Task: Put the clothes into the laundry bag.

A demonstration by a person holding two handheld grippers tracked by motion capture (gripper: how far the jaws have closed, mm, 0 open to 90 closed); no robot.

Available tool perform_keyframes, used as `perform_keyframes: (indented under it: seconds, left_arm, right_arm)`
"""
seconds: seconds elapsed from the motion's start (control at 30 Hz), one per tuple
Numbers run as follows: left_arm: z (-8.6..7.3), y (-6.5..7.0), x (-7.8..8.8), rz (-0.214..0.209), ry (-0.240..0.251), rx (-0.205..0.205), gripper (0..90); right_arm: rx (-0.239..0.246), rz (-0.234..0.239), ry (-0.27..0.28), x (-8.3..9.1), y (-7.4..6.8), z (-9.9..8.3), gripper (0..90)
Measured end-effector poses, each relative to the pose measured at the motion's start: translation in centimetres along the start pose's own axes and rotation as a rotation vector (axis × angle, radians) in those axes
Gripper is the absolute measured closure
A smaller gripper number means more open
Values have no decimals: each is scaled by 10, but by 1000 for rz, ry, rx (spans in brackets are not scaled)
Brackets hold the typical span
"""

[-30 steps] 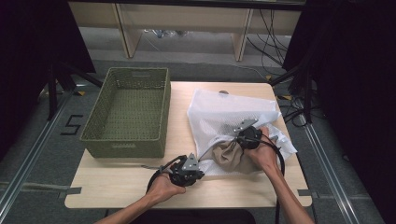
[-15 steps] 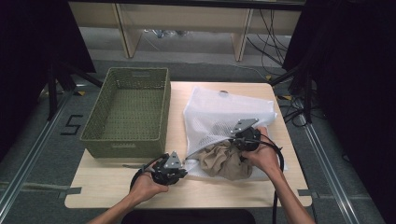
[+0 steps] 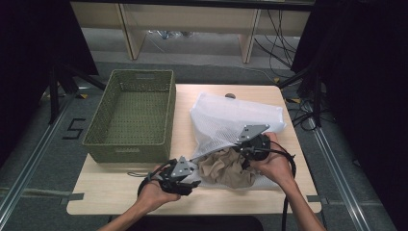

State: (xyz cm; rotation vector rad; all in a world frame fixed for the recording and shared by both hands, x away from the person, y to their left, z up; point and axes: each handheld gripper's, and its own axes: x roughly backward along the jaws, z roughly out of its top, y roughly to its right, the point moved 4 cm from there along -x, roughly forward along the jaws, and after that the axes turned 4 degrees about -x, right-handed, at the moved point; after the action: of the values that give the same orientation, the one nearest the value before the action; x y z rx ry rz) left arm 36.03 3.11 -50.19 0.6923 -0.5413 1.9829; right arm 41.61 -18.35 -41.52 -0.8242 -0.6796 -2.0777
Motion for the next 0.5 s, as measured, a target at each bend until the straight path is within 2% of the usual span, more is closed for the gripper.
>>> perform_keyframes:
  seconds: [0.13,0.2,0.23,0.27,0.3,0.37,0.4,0.43,0.47,0.5]
  left_arm:
    - [10,0,-29,-6,-21,5,471]
    - [16,2,-39,-17,-7,8,554]
    - [20,2,-45,-34,-3,-18,618]
    - [23,4,-49,-43,4,-8,699]
    - [29,6,-54,-42,24,9,740]
    - [37,6,-59,-15,38,18,849]
    - [44,6,-64,30,89,69,859]
    - [47,3,-65,44,87,60,862]
    - [51,-3,-64,69,76,32,863]
    - [55,-6,-65,105,108,68,864]
  right_arm:
    - [11,10,10,7,-5,1,900]
    - [4,15,18,9,-7,3,900]
    - [3,20,22,11,-8,3,900]
    - [12,14,23,12,-8,4,900]
    - [12,20,25,13,-8,4,900]
    - [6,29,26,14,-10,4,900]
    - [5,28,25,15,-11,3,900]
    - [8,34,24,16,-13,3,900]
    - [14,29,22,17,-13,2,900]
    - [14,30,24,19,-15,1,900]
